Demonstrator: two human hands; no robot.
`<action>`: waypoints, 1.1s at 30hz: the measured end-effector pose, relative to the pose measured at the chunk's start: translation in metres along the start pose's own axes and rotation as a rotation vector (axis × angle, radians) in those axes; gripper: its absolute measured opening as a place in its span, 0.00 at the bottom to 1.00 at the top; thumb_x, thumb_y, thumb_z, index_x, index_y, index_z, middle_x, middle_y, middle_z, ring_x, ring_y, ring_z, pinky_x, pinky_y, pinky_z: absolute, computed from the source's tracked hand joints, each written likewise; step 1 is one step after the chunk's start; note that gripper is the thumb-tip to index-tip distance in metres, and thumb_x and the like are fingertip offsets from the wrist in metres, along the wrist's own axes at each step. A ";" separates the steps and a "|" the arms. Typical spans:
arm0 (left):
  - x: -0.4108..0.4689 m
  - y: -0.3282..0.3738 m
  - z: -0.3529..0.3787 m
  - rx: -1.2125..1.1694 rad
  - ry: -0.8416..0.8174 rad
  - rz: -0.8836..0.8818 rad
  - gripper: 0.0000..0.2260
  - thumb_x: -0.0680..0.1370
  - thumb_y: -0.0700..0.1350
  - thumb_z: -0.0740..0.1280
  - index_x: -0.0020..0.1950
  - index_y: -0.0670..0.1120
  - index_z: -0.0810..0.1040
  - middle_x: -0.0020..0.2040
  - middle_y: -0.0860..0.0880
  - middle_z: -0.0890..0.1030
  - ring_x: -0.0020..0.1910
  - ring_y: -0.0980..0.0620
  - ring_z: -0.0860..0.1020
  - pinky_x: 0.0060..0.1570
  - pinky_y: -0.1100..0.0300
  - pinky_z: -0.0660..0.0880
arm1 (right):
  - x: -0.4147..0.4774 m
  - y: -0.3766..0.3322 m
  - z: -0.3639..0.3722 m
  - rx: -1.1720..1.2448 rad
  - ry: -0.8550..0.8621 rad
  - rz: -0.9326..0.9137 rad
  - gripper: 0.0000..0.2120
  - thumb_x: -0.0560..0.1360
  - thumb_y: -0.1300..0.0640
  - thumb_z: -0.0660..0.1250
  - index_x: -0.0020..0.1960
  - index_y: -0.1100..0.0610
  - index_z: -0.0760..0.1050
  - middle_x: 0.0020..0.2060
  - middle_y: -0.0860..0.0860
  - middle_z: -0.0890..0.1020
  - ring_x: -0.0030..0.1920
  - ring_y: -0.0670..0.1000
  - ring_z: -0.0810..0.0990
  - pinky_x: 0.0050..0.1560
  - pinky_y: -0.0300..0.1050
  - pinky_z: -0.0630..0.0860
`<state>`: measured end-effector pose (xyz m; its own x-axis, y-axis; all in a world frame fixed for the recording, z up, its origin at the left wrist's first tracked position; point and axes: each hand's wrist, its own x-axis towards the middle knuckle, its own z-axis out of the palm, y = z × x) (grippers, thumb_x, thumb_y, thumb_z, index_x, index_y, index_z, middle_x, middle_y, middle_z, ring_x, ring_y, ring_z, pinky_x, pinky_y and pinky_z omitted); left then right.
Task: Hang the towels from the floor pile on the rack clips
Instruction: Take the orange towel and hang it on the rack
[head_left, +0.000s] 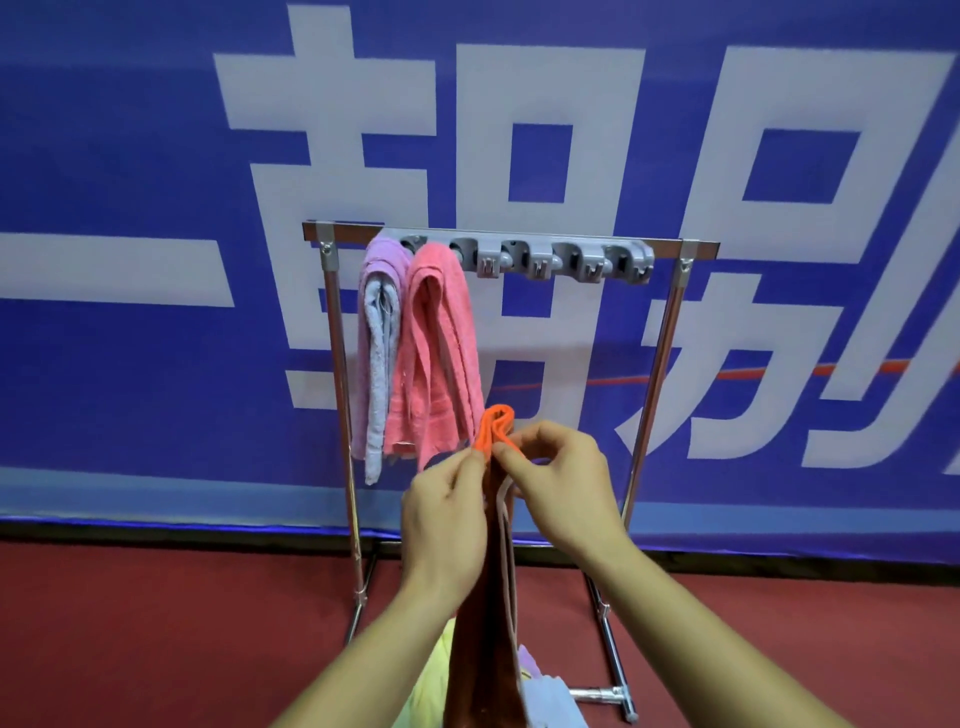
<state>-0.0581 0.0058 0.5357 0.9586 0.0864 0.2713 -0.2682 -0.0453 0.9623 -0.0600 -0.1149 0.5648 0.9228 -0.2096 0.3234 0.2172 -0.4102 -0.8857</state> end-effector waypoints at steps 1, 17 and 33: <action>-0.001 0.004 -0.001 -0.090 0.000 -0.043 0.16 0.79 0.52 0.60 0.43 0.51 0.87 0.41 0.47 0.87 0.46 0.45 0.85 0.50 0.46 0.81 | -0.001 -0.003 -0.001 -0.015 0.001 -0.011 0.06 0.74 0.50 0.73 0.41 0.51 0.83 0.37 0.42 0.85 0.42 0.42 0.83 0.51 0.53 0.81; 0.003 -0.020 -0.031 -0.129 -0.005 -0.052 0.20 0.79 0.31 0.65 0.66 0.49 0.75 0.60 0.48 0.81 0.54 0.60 0.81 0.50 0.71 0.75 | 0.003 -0.022 -0.010 0.183 -0.070 -0.056 0.06 0.80 0.60 0.66 0.46 0.55 0.80 0.36 0.55 0.80 0.39 0.53 0.78 0.50 0.63 0.79; -0.022 -0.084 -0.039 -0.198 -0.378 -0.251 0.11 0.77 0.34 0.71 0.60 0.39 0.80 0.54 0.43 0.86 0.54 0.49 0.84 0.53 0.61 0.79 | 0.033 -0.059 -0.037 0.309 -0.006 -0.090 0.08 0.81 0.60 0.64 0.46 0.50 0.77 0.36 0.44 0.80 0.39 0.46 0.77 0.47 0.52 0.73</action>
<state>-0.0600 0.0463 0.4501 0.9537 -0.2982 0.0393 -0.0023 0.1235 0.9923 -0.0543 -0.1306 0.6404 0.8972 -0.1787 0.4037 0.3835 -0.1379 -0.9132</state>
